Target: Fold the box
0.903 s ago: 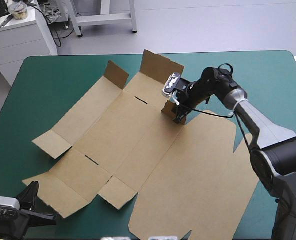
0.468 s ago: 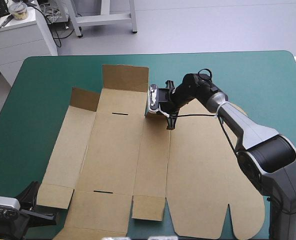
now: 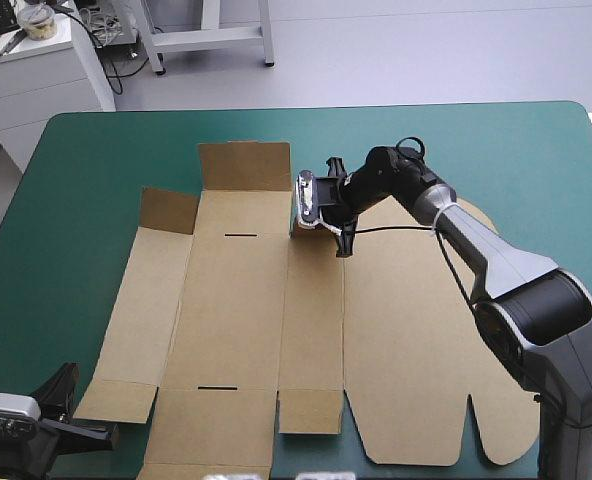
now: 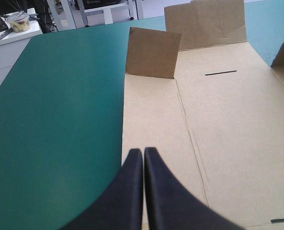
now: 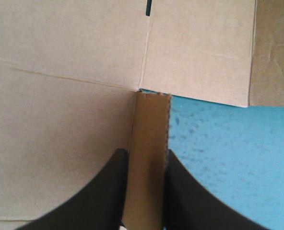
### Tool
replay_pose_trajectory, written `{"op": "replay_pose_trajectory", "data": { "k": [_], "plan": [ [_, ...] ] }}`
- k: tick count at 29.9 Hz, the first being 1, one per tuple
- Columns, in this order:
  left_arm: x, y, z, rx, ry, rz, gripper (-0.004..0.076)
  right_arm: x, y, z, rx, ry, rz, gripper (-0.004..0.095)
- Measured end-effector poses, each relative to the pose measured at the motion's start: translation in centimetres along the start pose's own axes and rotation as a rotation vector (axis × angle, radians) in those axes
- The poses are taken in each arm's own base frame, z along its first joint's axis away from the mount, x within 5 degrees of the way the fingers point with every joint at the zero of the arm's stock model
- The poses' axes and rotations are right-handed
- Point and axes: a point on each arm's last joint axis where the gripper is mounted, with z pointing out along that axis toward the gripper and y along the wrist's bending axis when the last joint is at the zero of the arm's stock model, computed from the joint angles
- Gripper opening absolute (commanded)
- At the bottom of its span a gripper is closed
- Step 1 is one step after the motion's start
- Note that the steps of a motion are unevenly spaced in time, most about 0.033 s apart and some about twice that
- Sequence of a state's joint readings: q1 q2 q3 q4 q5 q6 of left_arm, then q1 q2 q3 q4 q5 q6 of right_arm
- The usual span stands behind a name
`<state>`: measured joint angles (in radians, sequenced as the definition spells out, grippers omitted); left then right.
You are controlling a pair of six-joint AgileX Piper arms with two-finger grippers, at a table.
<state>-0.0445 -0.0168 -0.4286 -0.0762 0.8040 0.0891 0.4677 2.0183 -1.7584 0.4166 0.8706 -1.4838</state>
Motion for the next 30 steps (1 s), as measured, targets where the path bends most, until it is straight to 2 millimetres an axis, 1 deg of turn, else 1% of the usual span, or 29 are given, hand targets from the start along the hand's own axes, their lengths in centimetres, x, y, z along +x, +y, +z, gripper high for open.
{"op": "replay_pose_trajectory", "data": {
  "k": [2,4,8,10,12,14,16,17,20,21,24,26,28,30],
  "plan": [
    [0.0,0.0,0.0,0.000,0.000,0.000,-0.0010,0.0,0.0,0.0,0.002,-0.004,0.003,0.0620],
    [0.0,0.0,0.0,0.000,0.000,0.000,-0.0010,-0.2,-0.1,0.0,0.003,-0.016,0.014,0.0673],
    [0.0,0.0,0.0,0.000,0.000,0.000,-0.0010,-0.4,-0.3,-0.3,0.010,-0.028,0.104,0.0679],
    [0.0,0.0,0.0,0.000,0.000,0.000,-0.0010,-0.6,-0.5,-0.8,0.025,-0.028,0.164,0.0666],
    [0.0,0.0,0.0,0.000,0.000,0.000,-0.0010,-1.0,-0.7,-1.8,0.041,-0.026,0.206,0.0616],
    [0.0,0.0,0.0,0.000,0.000,0.000,-0.0010,-1.5,-1.0,-3.5,0.072,-0.026,0.249,0.0525],
    [0.0,0.0,0.0,0.000,0.000,0.000,-0.0010,-1.9,-1.1,-5.2,0.104,-0.017,0.307,0.0400],
    [0.0,0.0,0.0,0.000,0.000,0.000,-0.0009,-2.0,-1.2,-6.1,0.122,-0.005,0.338,0.0316],
    [0.0,0.0,0.0,0.000,0.000,0.000,-0.0006,-1.7,-1.0,-7.6,0.151,0.063,0.455,0.0027],
    [0.0,0.0,0.0,0.000,0.000,0.000,-0.0006,-1.3,-1.0,-7.9,0.166,0.101,0.522,-0.0015],
    [0.0,0.0,0.0,0.000,0.000,0.000,-0.0003,-0.3,-0.8,-8.2,0.194,0.205,0.660,-0.0010],
    [0.0,0.0,0.0,0.000,0.000,0.000,0.0016,0.5,-0.9,-8.5,0.219,0.247,0.752,-0.0011],
    [0.0,0.0,0.0,0.000,0.000,0.000,0.0060,1.6,-1.0,-8.8,0.238,0.279,0.861,-0.0013],
    [0.0,0.0,0.0,0.000,0.000,0.000,0.0141,2.9,-1.1,-9.3,0.249,0.312,0.980,-0.0015]
  ]
}}
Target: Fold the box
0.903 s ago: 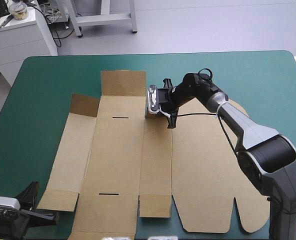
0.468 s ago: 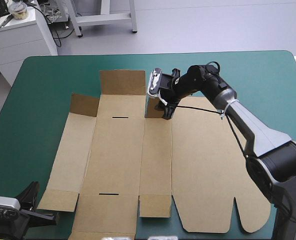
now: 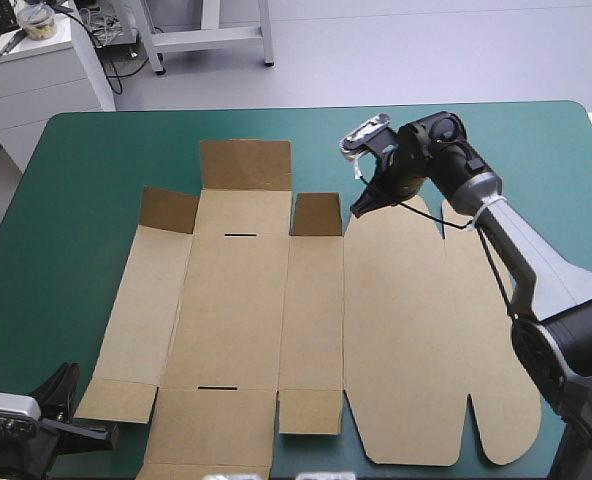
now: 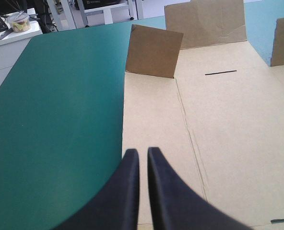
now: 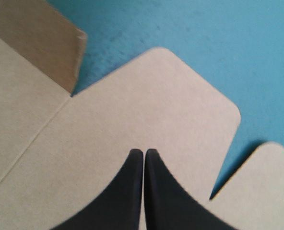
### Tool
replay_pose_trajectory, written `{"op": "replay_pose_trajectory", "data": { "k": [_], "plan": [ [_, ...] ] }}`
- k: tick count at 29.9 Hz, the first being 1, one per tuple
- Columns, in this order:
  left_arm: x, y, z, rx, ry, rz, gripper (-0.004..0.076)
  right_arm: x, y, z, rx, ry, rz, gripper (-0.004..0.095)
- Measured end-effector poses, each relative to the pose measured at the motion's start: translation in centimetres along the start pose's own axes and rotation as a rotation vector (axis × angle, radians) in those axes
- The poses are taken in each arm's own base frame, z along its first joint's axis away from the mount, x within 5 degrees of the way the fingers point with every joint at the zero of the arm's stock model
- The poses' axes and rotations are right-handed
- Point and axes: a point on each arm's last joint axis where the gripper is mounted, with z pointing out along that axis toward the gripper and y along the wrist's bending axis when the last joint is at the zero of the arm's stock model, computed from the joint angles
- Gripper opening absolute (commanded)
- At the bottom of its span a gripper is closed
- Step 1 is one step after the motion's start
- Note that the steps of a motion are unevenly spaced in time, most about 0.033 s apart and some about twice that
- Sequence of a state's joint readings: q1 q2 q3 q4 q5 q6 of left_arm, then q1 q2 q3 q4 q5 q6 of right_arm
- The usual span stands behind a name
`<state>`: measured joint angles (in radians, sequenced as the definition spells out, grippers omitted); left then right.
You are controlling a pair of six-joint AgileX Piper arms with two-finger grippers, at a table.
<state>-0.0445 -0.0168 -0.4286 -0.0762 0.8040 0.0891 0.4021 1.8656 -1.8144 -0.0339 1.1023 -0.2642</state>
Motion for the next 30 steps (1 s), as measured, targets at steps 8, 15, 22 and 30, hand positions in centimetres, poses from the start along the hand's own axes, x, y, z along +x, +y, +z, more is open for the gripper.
{"op": "replay_pose_trajectory", "data": {
  "k": [8,15,22,30],
  "plan": [
    [0.0,0.0,0.0,0.000,0.000,0.000,0.0484,4.8,-3.0,-0.9,0.037,0.099,0.246,-0.0015],
    [0.0,0.0,0.0,0.003,0.000,-0.019,0.0468,10.7,-2.0,-4.0,0.065,0.067,0.341,-0.0015],
    [-0.5,0.0,1.3,0.007,0.148,-0.048,0.0468,15.3,0.2,-8.1,0.080,0.001,0.379,-0.0015],
    [-3.3,1.0,5.7,-0.051,0.427,-0.010,0.0468,20.7,2.8,-12.0,0.108,-0.124,0.409,-0.0015]
  ]
}}
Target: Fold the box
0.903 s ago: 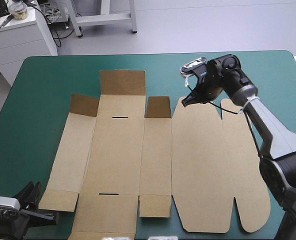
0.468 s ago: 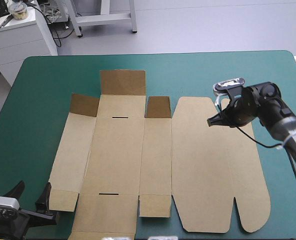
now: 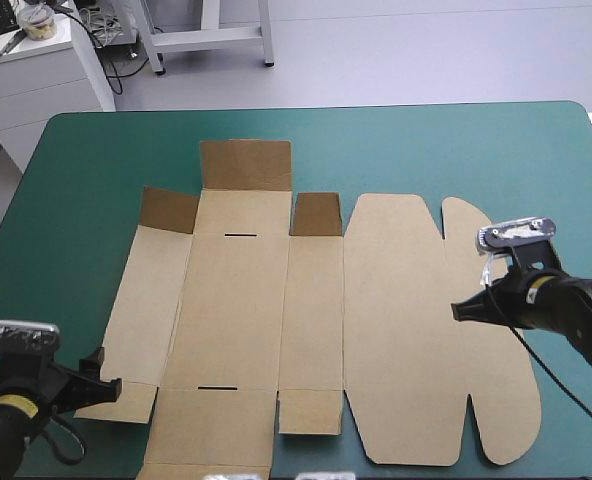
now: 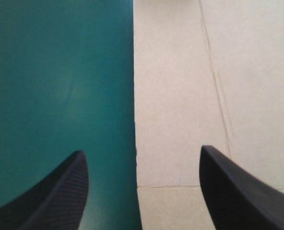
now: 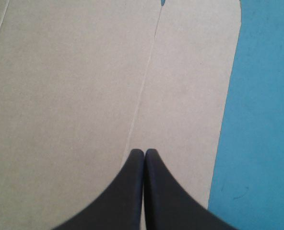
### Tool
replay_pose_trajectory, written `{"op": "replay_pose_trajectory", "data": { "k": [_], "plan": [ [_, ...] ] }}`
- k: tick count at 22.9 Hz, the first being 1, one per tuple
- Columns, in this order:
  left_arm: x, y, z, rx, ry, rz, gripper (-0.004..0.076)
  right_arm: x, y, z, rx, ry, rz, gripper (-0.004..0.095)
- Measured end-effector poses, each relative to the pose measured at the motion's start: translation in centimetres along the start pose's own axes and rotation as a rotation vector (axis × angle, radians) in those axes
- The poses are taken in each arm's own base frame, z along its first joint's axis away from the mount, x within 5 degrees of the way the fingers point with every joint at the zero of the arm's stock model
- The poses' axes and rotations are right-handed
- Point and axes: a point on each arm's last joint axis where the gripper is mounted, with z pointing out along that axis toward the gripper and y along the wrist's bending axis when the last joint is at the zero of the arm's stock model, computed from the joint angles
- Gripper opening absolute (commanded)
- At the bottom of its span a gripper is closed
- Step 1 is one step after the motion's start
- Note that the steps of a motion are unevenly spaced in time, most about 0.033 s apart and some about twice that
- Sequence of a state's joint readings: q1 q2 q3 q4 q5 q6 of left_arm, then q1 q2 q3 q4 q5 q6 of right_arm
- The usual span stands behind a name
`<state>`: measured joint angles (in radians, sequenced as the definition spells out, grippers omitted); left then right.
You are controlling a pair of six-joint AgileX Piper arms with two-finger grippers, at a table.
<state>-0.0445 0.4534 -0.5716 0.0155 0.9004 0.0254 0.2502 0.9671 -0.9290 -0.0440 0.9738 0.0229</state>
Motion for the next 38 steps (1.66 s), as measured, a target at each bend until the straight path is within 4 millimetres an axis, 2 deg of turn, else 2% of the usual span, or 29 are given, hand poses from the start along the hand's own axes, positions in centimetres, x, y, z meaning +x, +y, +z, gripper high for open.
{"op": "replay_pose_trajectory", "data": {
  "k": [8,14,17,22,27,29,38],
  "plan": [
    [-0.9,0.1,6.0,-0.014,0.368,-0.062,0.0468,5.5,-0.1,-2.4,0.003,-0.085,0.037,-0.0015],
    [-2.8,0.2,6.4,-0.015,0.391,-0.093,0.0468,8.0,-0.2,-4.2,0.001,-0.140,0.043,-0.0015],
    [-2.4,1.9,7.8,-0.042,0.551,-0.129,0.0468,9.2,0.1,-5.1,-0.030,-0.137,0.060,-0.0015],
    [-2.9,3.4,10.7,0.102,0.606,-0.275,0.0468,10.5,0.6,-6.4,-0.101,-0.190,0.089,-0.0015],
    [-4.4,4.1,13.9,0.240,0.777,-0.292,0.0468,11.6,0.7,-7.3,-0.107,-0.220,0.077,-0.0015],
    [-4.3,4.2,14.7,0.255,0.818,-0.302,0.0468,11.8,0.7,-7.5,-0.107,-0.219,0.072,-0.0015],
    [-3.9,3.6,15.1,0.319,0.824,-0.341,0.0468,11.9,0.7,-7.6,-0.107,-0.222,0.069,-0.0015]
  ]
}}
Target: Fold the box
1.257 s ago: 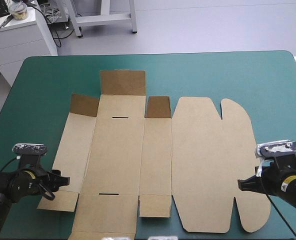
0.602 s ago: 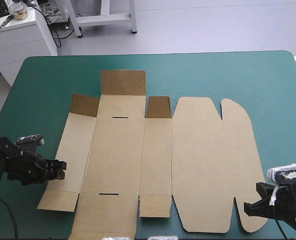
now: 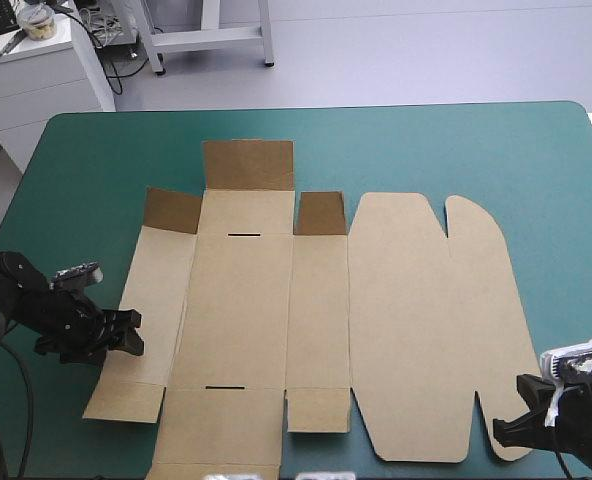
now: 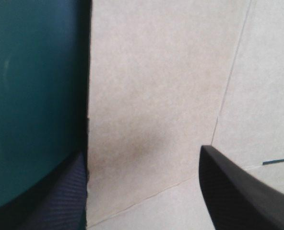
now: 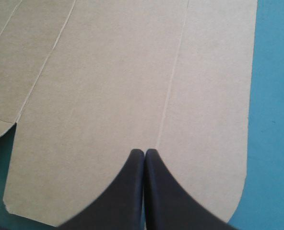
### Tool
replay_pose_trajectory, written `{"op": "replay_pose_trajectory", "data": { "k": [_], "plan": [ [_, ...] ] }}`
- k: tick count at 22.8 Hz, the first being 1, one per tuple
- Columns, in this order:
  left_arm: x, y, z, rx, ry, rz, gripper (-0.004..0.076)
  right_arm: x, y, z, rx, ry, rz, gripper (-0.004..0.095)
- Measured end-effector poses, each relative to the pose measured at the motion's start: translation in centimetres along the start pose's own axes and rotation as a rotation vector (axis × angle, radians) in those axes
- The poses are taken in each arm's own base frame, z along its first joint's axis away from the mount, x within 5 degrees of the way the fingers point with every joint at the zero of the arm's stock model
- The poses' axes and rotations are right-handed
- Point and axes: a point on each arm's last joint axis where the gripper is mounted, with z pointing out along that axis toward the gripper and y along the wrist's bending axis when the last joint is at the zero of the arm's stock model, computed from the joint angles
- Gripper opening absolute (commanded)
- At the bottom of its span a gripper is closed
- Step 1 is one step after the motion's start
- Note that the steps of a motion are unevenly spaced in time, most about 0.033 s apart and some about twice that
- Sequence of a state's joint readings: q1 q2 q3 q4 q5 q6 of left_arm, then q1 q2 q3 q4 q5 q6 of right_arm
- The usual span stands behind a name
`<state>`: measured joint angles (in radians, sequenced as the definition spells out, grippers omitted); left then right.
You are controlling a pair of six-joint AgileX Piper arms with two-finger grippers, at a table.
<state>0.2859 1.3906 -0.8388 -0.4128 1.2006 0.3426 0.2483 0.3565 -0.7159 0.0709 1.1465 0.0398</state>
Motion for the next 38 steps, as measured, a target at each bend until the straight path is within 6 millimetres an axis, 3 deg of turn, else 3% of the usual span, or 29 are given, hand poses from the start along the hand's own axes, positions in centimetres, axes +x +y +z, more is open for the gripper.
{"op": "replay_pose_trajectory", "data": {
  "k": [12,18,27,30,32,33,34,38],
  "plan": [
    [0.3,-1.6,1.1,0.217,-0.037,0.016,0.0391,-0.2,0.0,0.0,-0.001,-0.022,0.000,-0.0015],
    [1.2,-4.7,3.0,0.241,0.051,0.134,0.0391,-0.3,0.0,0.0,-0.001,-0.034,0.000,-0.0015],
    [0.8,-5.9,2.7,0.357,0.010,0.080,0.0378,-0.3,0.0,0.0,-0.004,-0.035,0.012,-0.0015],
    [0.8,-5.9,2.7,0.357,0.010,0.080,0.0283,-0.3,0.0,0.0,-0.005,-0.035,0.013,-0.0015],
    [0.8,-5.9,2.7,0.353,0.012,0.082,0.0159,-0.3,0.0,0.0,-0.005,-0.035,0.013,-0.0015],
    [0.8,-5.8,2.7,0.349,0.013,0.084,0.0029,-0.3,0.0,0.0,-0.005,-0.035,0.013,-0.0015],
    [0.9,-5.7,2.8,0.340,0.016,0.089,-0.0007,-0.3,0.0,0.0,-0.005,-0.035,0.014,-0.0015],
    [1.0,-5.5,2.8,0.313,0.026,0.104,-0.0010,-0.3,0.1,0.0,-0.008,-0.035,0.016,-0.0015]
  ]
}}
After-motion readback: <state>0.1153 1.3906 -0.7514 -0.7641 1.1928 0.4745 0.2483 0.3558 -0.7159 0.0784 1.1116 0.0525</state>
